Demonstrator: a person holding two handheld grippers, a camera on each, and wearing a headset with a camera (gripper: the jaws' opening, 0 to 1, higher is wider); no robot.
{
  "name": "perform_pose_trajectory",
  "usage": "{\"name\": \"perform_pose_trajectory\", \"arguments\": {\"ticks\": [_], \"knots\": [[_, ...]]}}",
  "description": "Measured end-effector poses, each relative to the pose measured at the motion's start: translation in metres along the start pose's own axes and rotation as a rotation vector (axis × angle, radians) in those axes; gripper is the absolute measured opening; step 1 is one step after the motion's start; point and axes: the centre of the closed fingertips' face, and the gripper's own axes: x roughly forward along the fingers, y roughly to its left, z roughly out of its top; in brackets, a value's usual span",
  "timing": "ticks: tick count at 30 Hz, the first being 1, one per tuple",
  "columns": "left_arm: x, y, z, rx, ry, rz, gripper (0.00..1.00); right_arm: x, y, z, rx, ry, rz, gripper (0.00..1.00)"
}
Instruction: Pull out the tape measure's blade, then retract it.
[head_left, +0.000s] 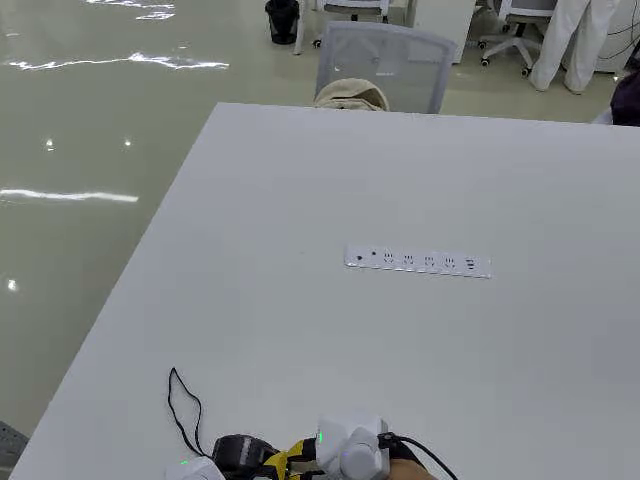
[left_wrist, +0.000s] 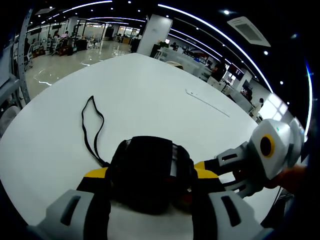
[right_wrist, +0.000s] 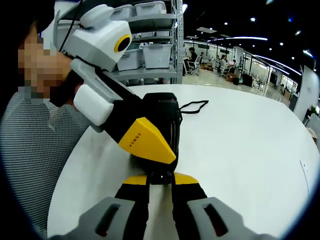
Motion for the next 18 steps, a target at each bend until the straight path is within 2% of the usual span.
{"name": "perform_pose_trajectory", "arguments": {"ticks": [8,9,13,18], "knots": [[0.0,0.0,0.004,-0.021,-0.017,-0.009,0.63,-0.005,-0.005,0.002,0.035,-0.006,-0.02,0.21],[0.0,-0.001,0.007,-0.002,-0.022,-0.011,0.63,-0.006,-0.005,0.002,0.046,-0.01,-0.021,0.22],[-0.002,-0.004,0.016,0.013,-0.04,-0.021,0.65,-0.009,-0.007,-0.001,0.053,-0.001,-0.032,0.25],[-0.004,-0.006,0.02,0.033,-0.049,-0.029,0.67,-0.013,-0.006,-0.001,0.061,-0.003,-0.037,0.29]]}}
